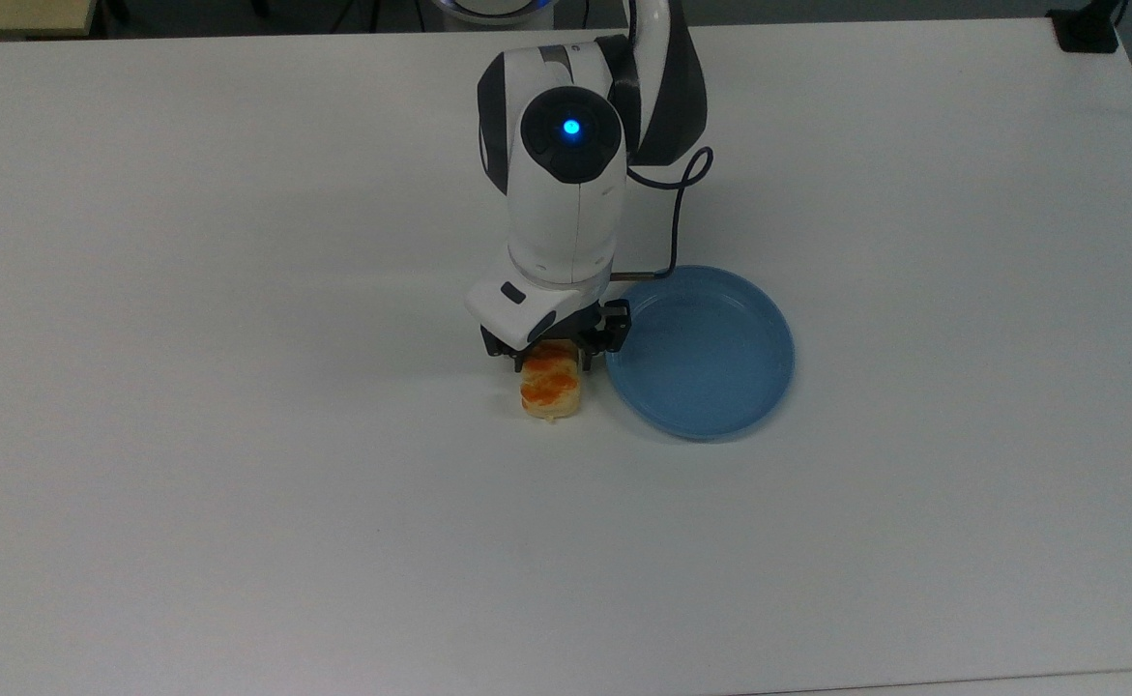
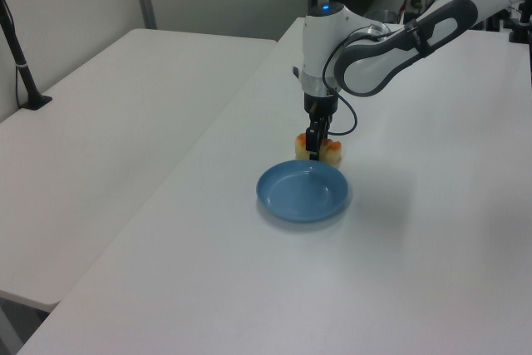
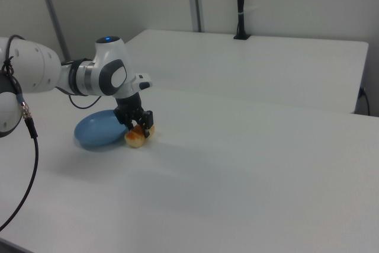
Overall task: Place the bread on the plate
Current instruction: 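Lift the bread roll and carry it over the blue plate, lowering it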
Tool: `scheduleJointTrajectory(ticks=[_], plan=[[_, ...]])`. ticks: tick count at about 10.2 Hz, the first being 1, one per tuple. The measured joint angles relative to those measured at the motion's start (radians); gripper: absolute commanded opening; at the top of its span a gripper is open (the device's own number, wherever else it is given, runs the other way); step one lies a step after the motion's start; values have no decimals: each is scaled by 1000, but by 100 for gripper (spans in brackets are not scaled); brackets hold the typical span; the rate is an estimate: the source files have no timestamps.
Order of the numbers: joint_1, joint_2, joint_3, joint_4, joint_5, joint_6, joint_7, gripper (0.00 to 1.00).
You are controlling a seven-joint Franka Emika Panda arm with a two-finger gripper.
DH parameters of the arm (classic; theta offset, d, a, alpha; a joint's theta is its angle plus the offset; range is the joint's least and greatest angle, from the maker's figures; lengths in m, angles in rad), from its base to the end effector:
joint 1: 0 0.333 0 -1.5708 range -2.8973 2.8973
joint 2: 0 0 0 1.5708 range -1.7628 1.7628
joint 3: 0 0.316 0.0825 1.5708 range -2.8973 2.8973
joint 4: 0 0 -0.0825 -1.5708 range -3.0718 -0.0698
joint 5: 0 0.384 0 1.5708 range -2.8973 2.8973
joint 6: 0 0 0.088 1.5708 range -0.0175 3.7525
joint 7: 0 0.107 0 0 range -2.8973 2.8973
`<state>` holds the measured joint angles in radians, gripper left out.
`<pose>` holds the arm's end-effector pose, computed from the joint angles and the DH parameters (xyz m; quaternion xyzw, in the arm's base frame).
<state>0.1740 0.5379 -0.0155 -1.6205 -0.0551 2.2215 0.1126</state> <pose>0.6841 0.1090 0.3167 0.9983 0.0401 0.0348 0.0219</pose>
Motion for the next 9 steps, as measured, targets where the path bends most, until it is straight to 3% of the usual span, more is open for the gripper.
scheduleJointTrajectory(ticks=[6, 9], plan=[[16, -64, -1, 64, -2, 1, 0, 46], [162, -62, 0, 63, -2, 1, 78, 49]])
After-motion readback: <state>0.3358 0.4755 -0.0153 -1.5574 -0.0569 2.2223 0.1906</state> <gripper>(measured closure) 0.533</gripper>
